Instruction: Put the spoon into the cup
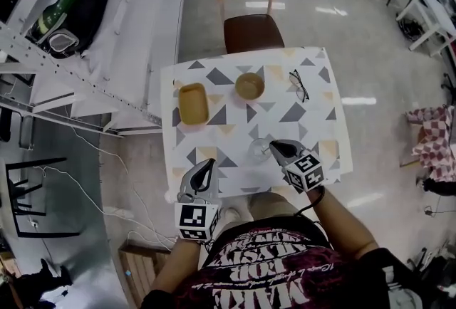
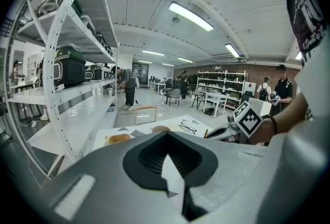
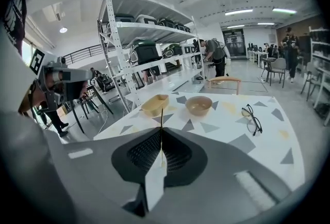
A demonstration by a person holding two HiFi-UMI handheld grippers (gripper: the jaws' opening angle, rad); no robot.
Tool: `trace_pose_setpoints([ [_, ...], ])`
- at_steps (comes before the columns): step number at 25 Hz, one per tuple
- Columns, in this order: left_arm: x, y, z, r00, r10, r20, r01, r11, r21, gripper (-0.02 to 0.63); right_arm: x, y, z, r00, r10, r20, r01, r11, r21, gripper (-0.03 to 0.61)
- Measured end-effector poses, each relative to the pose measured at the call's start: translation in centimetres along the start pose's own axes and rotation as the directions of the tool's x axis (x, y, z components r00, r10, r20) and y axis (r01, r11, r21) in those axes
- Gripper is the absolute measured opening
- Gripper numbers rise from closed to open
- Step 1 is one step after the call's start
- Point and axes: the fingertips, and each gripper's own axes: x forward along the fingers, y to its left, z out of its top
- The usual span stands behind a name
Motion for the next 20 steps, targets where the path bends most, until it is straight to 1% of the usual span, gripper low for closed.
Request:
trace_pose_setpoints([
  [4,-1.1,-0.9,0.7,1.0,-0.02,0.015,0.019,0.999,0.026,0.002,-0.1,-0.3,-1.7,0.999,-0.039,-0.031,0.04,0.999,0.018,0.035],
  [7,-2.2,-0.9,1.0,0.999,-0.022,0.028,0.02,0.999,0.041,0.002,-0.2,-0.7,-3.1,0.996,-0.074,-0.051,0.077,0.995,0.066,0.037],
  [10,-3.4,-0.7,1.3,0.999,-0.016,0.04,0.014,0.999,0.051,0.002,-0.4,-0.9,-3.4,0.995,-0.097,-0.038,0.101,0.989,0.111,0.041],
  [11,-3.8,-0.6,1.3,0.999,-0.016,0.043,0.014,0.998,0.056,0.002,-0.4,-0.7,-3.5,0.995,-0.097,-0.033,0.1,0.988,0.116,0.068],
  [13,-4.6,-0.7,1.5,0.999,-0.019,0.051,0.016,0.998,0.066,0.002,-0.7,-0.3,-3.9,0.995,-0.094,-0.026,0.097,0.987,0.129,0.165],
  [15,-5.3,-0.8,1.7,0.998,-0.023,0.06,0.018,0.997,0.076,0.002,-1.3,0.0,-4.3,0.994,-0.11,-0.016,0.111,0.983,0.145,0.217],
  [18,-6.5,-0.7,1.7,0.997,-0.02,0.069,0.014,0.996,0.084,0.002,-2.6,0.3,-4.7,0.991,-0.137,-0.002,0.135,0.976,0.17,0.236],
  [20,-7.2,-0.7,1.6,0.997,-0.022,0.074,0.015,0.996,0.092,0.002,-3.8,0.8,-4.7,0.988,-0.152,0.011,0.148,0.974,0.17,0.237],
])
